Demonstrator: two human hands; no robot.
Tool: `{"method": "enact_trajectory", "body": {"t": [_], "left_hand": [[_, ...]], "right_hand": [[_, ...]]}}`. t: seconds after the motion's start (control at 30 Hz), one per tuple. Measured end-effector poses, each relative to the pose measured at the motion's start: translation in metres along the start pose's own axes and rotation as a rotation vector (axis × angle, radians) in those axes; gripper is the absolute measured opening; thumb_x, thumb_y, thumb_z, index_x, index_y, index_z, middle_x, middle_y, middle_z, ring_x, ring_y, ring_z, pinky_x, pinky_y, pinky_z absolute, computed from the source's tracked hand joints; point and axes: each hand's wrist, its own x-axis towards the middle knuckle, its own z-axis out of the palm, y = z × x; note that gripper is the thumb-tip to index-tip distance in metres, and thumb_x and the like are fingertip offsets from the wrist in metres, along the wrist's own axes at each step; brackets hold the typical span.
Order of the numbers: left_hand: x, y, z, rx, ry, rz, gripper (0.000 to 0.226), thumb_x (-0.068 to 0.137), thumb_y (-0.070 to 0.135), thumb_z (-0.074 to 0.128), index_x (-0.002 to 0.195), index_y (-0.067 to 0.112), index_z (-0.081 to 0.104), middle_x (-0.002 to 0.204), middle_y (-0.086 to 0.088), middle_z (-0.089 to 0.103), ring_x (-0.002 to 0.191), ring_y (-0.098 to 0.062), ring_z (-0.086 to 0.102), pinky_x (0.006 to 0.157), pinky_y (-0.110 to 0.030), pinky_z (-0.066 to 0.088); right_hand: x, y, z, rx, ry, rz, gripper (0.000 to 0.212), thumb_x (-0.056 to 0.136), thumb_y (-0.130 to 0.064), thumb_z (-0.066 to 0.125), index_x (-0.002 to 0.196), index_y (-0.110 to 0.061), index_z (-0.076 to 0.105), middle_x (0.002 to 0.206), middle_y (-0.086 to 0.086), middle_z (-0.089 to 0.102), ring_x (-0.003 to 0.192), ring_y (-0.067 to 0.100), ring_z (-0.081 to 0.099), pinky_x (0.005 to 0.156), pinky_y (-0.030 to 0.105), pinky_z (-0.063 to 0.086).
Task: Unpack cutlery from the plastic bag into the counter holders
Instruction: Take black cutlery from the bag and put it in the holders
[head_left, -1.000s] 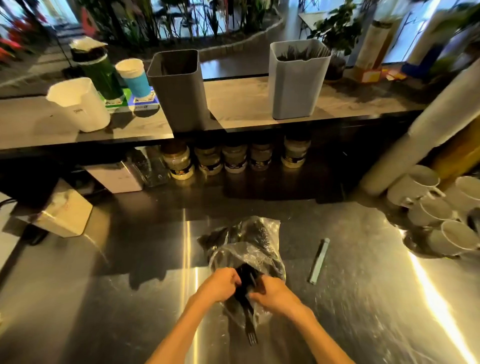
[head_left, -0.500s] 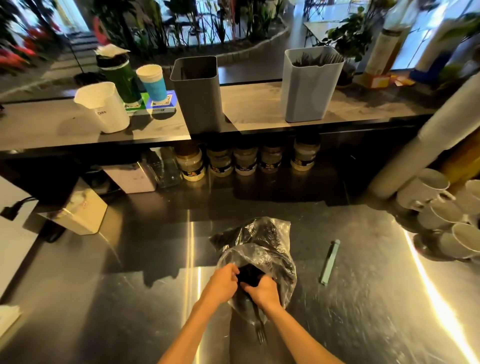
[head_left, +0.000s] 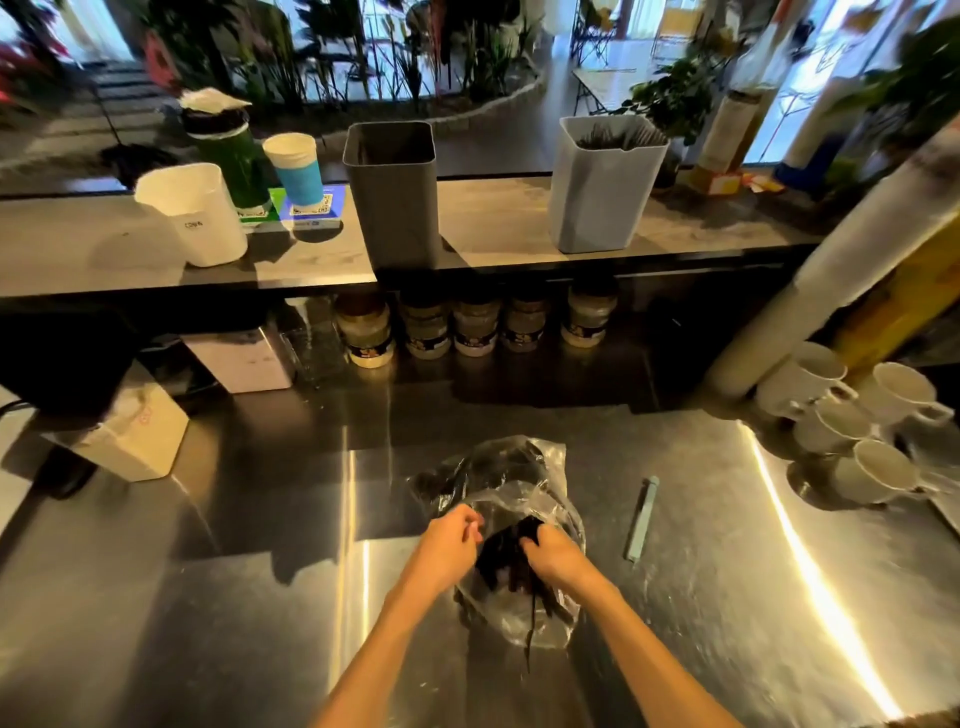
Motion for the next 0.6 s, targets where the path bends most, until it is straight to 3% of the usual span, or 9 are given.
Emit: {"method": "enact_trajectory", "body": {"t": [0.1, 0.13, 0.23, 0.4, 0.5, 0.6], "left_hand": [[0.000, 0.003, 0.002, 0.020, -0.011, 0.027, 0.026, 0.101, 0.011, 0.041, 0.114, 0.016, 0.063, 0.107, -0.006, 0.071, 0.085, -0.016, 0.061, 0.079, -0.028, 0.049], [-0.001, 0.004, 0.003, 0.022, -0.018, 0.034, 0.026, 0.101, 0.011, 0.042, 0.114, 0.016, 0.064, 0.107, -0.007, 0.071, 0.084, -0.015, 0.060, 0.080, -0.029, 0.049], [0.000, 0.006, 0.003, 0.024, -0.028, 0.055, 0.023, 0.102, 0.015, 0.044, 0.114, 0.018, 0.063, 0.105, -0.007, 0.070, 0.081, -0.015, 0.060, 0.080, -0.031, 0.051], [0.002, 0.013, -0.003, 0.004, -0.044, 0.069, 0.030, 0.102, 0.014, 0.042, 0.129, 0.017, 0.055, 0.115, -0.009, 0.067, 0.090, -0.021, 0.063, 0.078, -0.030, 0.049], [0.003, 0.017, -0.008, 0.014, -0.036, 0.092, 0.030, 0.105, 0.018, 0.041, 0.133, 0.015, 0.052, 0.117, -0.011, 0.066, 0.104, -0.029, 0.064, 0.083, -0.034, 0.049], [0.005, 0.020, -0.014, 0.007, -0.048, 0.090, 0.031, 0.106, 0.020, 0.039, 0.135, 0.016, 0.050, 0.118, -0.007, 0.066, 0.100, -0.023, 0.065, 0.083, -0.032, 0.050]], "right_hand": [[-0.006, -0.003, -0.008, 0.108, 0.029, 0.024, 0.031, 0.108, -0.019, 0.036, 0.121, 0.000, 0.057, 0.112, 0.020, 0.067, 0.086, 0.029, 0.069, 0.083, 0.040, 0.056], [-0.008, -0.004, -0.010, 0.112, 0.039, 0.034, 0.032, 0.108, -0.018, 0.035, 0.123, 0.002, 0.056, 0.114, 0.020, 0.065, 0.088, 0.029, 0.068, 0.084, 0.041, 0.054], [-0.018, -0.007, -0.021, 0.030, 0.078, 0.018, 0.034, 0.108, -0.016, 0.035, 0.127, 0.004, 0.055, 0.128, 0.023, 0.061, 0.117, 0.036, 0.060, 0.098, 0.041, 0.046], [-0.040, -0.001, -0.041, -0.143, -0.005, 0.016, 0.033, 0.107, -0.015, 0.035, 0.122, 0.003, 0.057, 0.126, 0.020, 0.062, 0.117, 0.034, 0.059, 0.091, 0.036, 0.046], [-0.052, 0.009, -0.055, -0.194, -0.026, 0.024, 0.022, 0.105, -0.019, 0.038, 0.095, -0.012, 0.057, 0.097, 0.008, 0.062, 0.088, 0.022, 0.061, 0.073, 0.031, 0.044], [-0.064, 0.015, -0.067, -0.240, -0.057, 0.040, 0.022, 0.106, -0.022, 0.038, 0.094, -0.015, 0.055, 0.090, 0.004, 0.056, 0.074, 0.015, 0.051, 0.065, 0.027, 0.041]]}}
